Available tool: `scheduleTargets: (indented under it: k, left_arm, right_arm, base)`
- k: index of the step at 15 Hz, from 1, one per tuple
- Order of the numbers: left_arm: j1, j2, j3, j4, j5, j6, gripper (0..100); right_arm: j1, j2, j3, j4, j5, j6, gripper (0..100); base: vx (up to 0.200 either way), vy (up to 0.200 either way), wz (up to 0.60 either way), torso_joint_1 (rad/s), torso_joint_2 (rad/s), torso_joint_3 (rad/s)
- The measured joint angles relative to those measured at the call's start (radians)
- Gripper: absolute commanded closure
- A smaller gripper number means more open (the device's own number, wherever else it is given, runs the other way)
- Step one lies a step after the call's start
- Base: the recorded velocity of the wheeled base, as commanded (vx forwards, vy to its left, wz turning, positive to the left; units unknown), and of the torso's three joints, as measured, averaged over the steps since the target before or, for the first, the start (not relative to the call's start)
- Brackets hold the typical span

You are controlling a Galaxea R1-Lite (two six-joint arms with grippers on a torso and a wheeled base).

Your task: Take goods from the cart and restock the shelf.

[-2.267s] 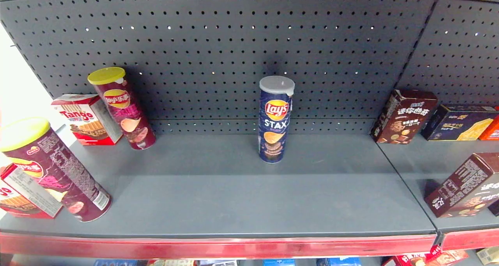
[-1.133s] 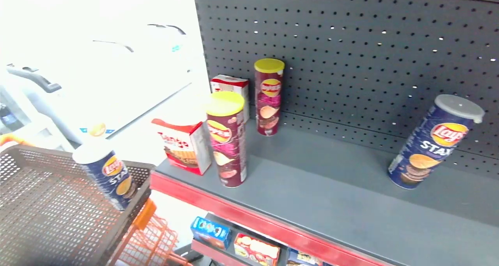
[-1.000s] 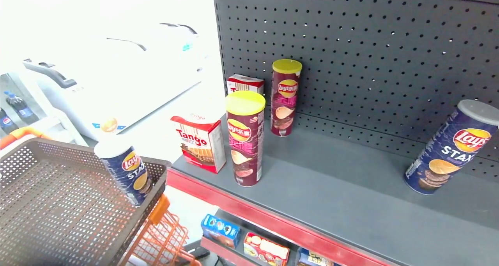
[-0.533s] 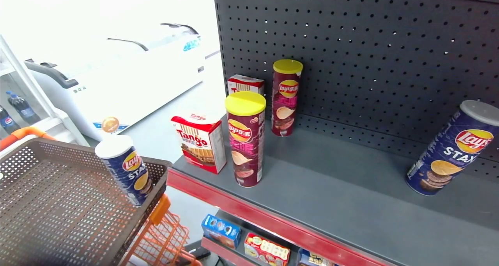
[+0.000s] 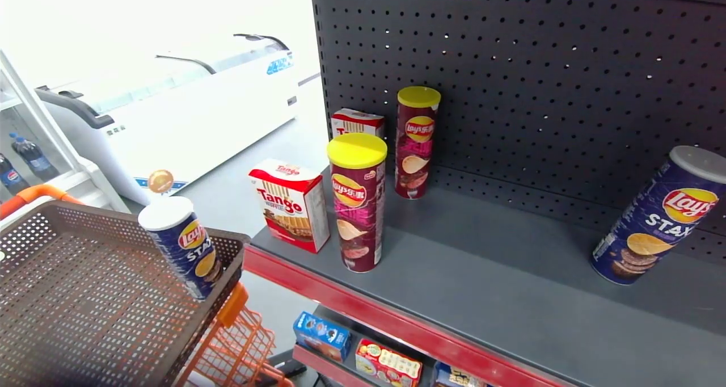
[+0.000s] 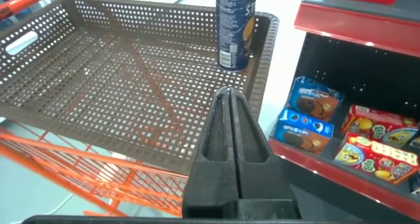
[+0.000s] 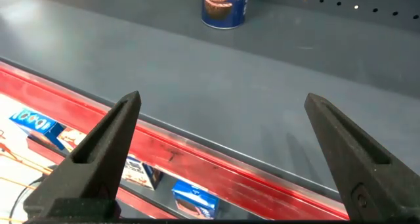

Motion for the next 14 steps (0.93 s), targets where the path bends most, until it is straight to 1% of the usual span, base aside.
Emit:
scheduleTargets:
  k: [1,2,4,6,9,10,11,12,13,14]
  left_arm:
    - [0.001,0.003,0.001,-0.009,-0.008,0.015,100]
    - [0.001,0.006,-0.002,-0.016,-0.008,0.018,100]
    - [0.000,0.028,-0.061,-0.023,-0.007,0.013,100]
    - [-0.005,0.117,-0.161,-0.023,-0.020,0.003,100]
    - [-0.020,0.299,-0.319,-0.018,-0.072,0.004,100]
    - [-0.025,0.348,-0.349,-0.015,-0.079,0.001,100]
    - [-0.027,0.390,-0.373,-0.012,-0.078,-0.001,100]
    - [-0.022,0.423,-0.386,-0.001,-0.065,-0.009,100]
    - [-0.020,0.446,-0.378,0.011,-0.061,-0.015,100]
    - [-0.018,0.463,-0.363,0.016,-0.057,0.000,100]
  right_arm:
    - [0.000,0.000,0.000,0.000,0.000,0.000,0]
    - [-0.001,0.000,0.000,0.000,0.000,0.000,0]
    - [-0.001,0.000,0.000,0.000,0.000,0.000,0]
    - [0.000,0.000,0.000,0.000,0.000,0.000,0]
    - [0.000,0.000,0.000,0.000,0.000,0.000,0]
    - [0.000,0.000,0.000,0.000,0.000,0.000,0]
    - [0.000,0.000,0.000,0.000,0.000,0.000,0]
    - [0.000,0.000,0.000,0.000,0.000,0.000,0]
    - [0.000,0.000,0.000,0.000,0.000,0.000,0]
    - [-0.001,0.000,0.000,0.000,0.000,0.000,0]
  base:
    - [0.000,0.000,0.00,0.000,0.00,0.000]
    - [0.000,0.000,0.00,0.000,0.00,0.000]
    - [0.000,0.000,0.00,0.000,0.00,0.000]
    - [0.000,0.000,0.00,0.000,0.00,0.000]
    - [0.000,0.000,0.00,0.000,0.00,0.000]
    - [0.000,0.000,0.00,0.000,0.00,0.000]
    - [0.000,0.000,0.00,0.000,0.00,0.000]
    - [0.000,0.000,0.00,0.000,0.00,0.000]
    - [0.000,0.000,0.00,0.000,0.00,0.000]
    - [0.000,0.000,0.00,0.000,0.00,0.000]
